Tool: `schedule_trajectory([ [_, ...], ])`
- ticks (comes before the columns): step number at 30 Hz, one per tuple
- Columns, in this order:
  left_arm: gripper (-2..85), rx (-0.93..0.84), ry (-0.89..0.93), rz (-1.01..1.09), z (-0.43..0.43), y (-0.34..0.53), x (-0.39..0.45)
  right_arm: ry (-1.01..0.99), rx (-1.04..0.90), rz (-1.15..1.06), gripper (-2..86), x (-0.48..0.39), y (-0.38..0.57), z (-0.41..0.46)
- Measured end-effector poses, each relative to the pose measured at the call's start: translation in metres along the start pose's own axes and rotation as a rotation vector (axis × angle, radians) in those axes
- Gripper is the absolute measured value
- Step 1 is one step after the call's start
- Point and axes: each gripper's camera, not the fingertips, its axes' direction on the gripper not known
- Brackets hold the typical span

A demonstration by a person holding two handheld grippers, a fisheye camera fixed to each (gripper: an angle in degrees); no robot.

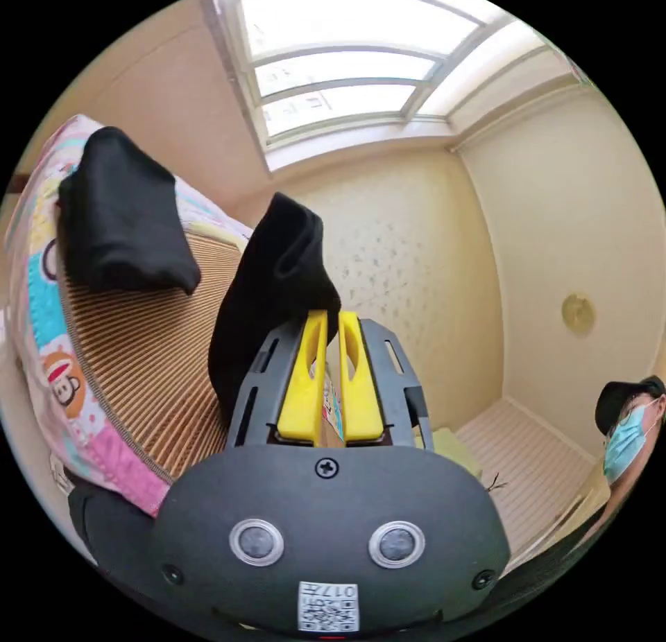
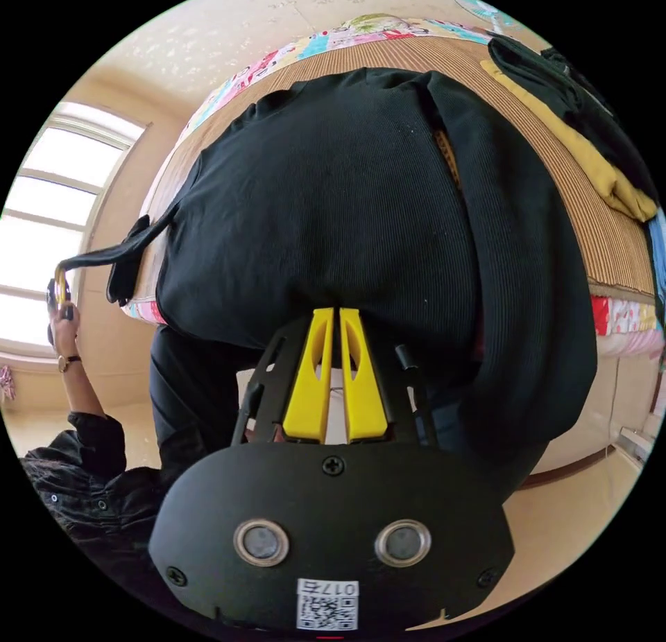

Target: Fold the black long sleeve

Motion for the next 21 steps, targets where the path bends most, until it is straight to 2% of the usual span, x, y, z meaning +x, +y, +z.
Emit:
schedule_trajectory([
  [2,3.7,-0.107,0.123,0.114,0.063,0.022,0.055,0.036,-0.018,-0.044,1.7,-0.004,-0.004,-0.005],
  [5,4.0,-0.35,0.26,0.21,0.168,0.107,0.125,0.015,-0.015,-0.046,1.9,0.001,-0.002,-0.019],
  [9,7.9,-0.723,0.208,0.238,0.25,0.268,0.154,-0.124,0.074,0.019,2.2,0.031,0.018,-0.052],
  [12,7.4,-0.783,0.211,0.199,0.226,0.342,0.132,-0.168,0.223,0.11,4.2,0.069,0.048,-0.092],
  [17,7.8,-0.907,0.103,0.021,0.172,0.398,0.066,-0.027,0.428,0.384,10.2,0.14,0.09,-0.134],
  [19,7.8,-0.908,0.051,-0.009,0.147,0.405,0.045,-0.107,0.409,0.435,12.1,0.168,0.087,-0.129],
  [21,7.7,-0.9,-0.019,-0.008,0.119,0.409,0.028,-0.214,0.311,0.401,12.0,0.188,0.071,-0.112],
])
